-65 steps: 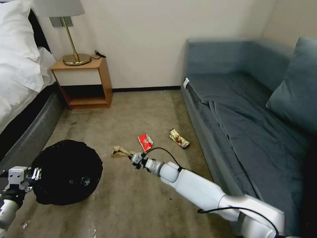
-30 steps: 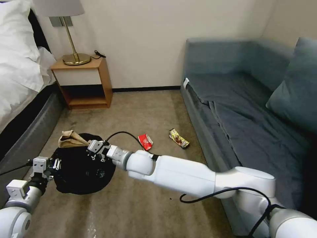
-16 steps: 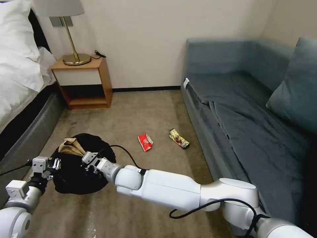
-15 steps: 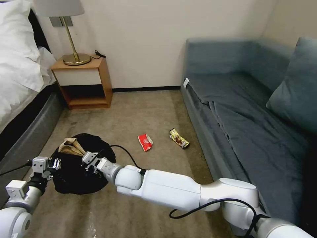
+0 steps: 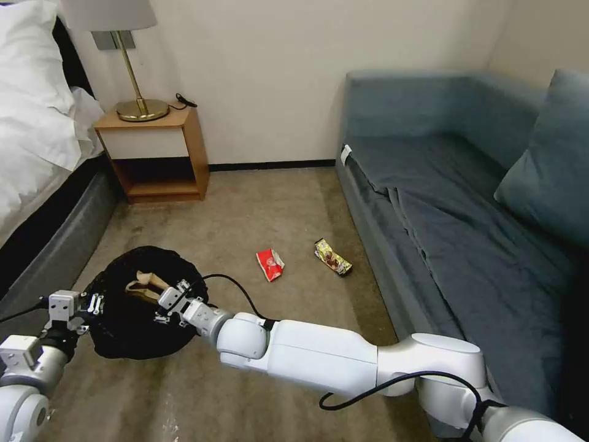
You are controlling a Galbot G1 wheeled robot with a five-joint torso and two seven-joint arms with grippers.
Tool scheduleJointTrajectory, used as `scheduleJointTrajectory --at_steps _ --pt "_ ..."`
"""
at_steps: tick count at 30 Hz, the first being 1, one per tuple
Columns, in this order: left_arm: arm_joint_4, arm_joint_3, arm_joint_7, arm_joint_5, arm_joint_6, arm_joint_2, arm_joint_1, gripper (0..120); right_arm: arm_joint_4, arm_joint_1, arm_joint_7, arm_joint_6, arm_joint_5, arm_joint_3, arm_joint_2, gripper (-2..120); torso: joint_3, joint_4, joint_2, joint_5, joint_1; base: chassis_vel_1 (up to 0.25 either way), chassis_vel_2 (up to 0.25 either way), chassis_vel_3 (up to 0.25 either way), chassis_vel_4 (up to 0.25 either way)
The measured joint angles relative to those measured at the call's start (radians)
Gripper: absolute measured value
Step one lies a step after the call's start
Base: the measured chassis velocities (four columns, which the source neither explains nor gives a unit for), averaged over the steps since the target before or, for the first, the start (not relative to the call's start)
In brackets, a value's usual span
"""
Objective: Pick up the trash bin, then pick up the garbage on the floor and place it into the trash bin.
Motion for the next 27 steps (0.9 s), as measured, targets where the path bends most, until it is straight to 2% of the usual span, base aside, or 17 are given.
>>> scheduleJointTrajectory --at_steps 1,3,4,5,9,11,13,15,18,20,22,24,27 --pt "0.0 0.0 0.0 0.0 0.0 0.0 0.0 7 0.0 0.0 0.0 0.0 0.0 0.0 0.0 82 0.0 0.0 0.0 0.0 0.0 0.0 0.0 0.0 0.0" --pt "0.001 -0.004 -0.002 -0.012 0.003 0.017 -0.006 7 0.003 -0.016 0.013 0.0 -0.001 -0.003 -0.004 93 0.0 -0.0001 0.0 0.0001 0.0 0.0 0.0 0.0 0.0" --pt "0.001 -0.004 -0.002 -0.012 0.003 0.017 -0.006 7 0.003 -0.016 0.013 0.0 -0.001 -0.003 -0.004 93 0.0 -0.0001 0.0 0.0001 0.0 0.0 0.0 0.0 0.0" --pt "0.003 -0.006 -0.005 -0.016 0.003 0.021 -0.009 7 0.004 -0.02 0.028 0.006 0.0 0.0 -0.004 98 0.0 -0.0002 0.0 0.0001 0.0 0.0 0.0 0.0 0.0" --pt "0.007 -0.009 -0.007 -0.017 0.003 0.024 -0.009 7 0.006 -0.018 0.051 0.024 0.013 0.017 -0.001 99 0.0 -0.0002 0.0 0.0 0.0 0.0 0.0 0.0 0.0" --pt "0.02 -0.023 -0.007 -0.024 -0.005 0.025 -0.005 7 0.023 0.025 0.102 0.026 0.092 0.063 0.009 100 0.0 0.0001 0.0 0.0 0.0 0.0 0.0 0.0 0.0" --pt "0.02 -0.023 -0.007 -0.024 -0.005 0.025 -0.005 7 0.023 0.025 0.102 0.026 0.092 0.063 0.009 100 0.0 0.0001 0.0 0.0 0.0 0.0 0.0 0.0 0.0" --pt "0.034 -0.039 -0.007 -0.027 -0.018 0.028 0.001 7 0.042 0.084 0.141 -0.006 0.194 0.103 0.0 100 0.0 0.0002 0.0 0.0 0.0 0.0 0.0 0.0 0.0" --pt "0.047 -0.048 -0.007 -0.027 -0.026 0.029 -0.001 7 0.05 0.099 0.169 -0.036 0.244 0.122 -0.007 100 0.0 0.0001 0.0 0.0 0.0 0.0 0.0 0.0 0.0" --pt "0.08 -0.078 -0.006 -0.036 -0.052 0.028 0.003 7 0.068 0.112 0.264 -0.14 0.363 0.174 -0.033 100 0.0 -0.0002 0.0 0.0 0.0 0.0 0.0 0.0 0.0" --pt "0.084 -0.084 -0.006 -0.039 -0.062 0.028 0.008 7 0.072 0.114 0.282 -0.161 0.385 0.182 -0.04 100 0.0 -0.0001 0.0 0.0 0.0 0.0 0.0 0.0 0.0" --pt "0.089 -0.12 -0.001 -0.052 -0.103 0.026 0.046 7 0.084 0.114 0.363 -0.234 0.469 0.218 -0.08 100 0.0 0.0 0.0 0.0001 0.0 0.0 0.0 0.0 0.0" --pt "0.089 -0.137 0.001 -0.06 -0.115 0.024 0.066 7 0.089 0.108 0.406 -0.263 0.5 0.241 -0.101 100 0.0 0.0 0.0 0.0003 0.0 0.0 0.0 0.0 0.0"
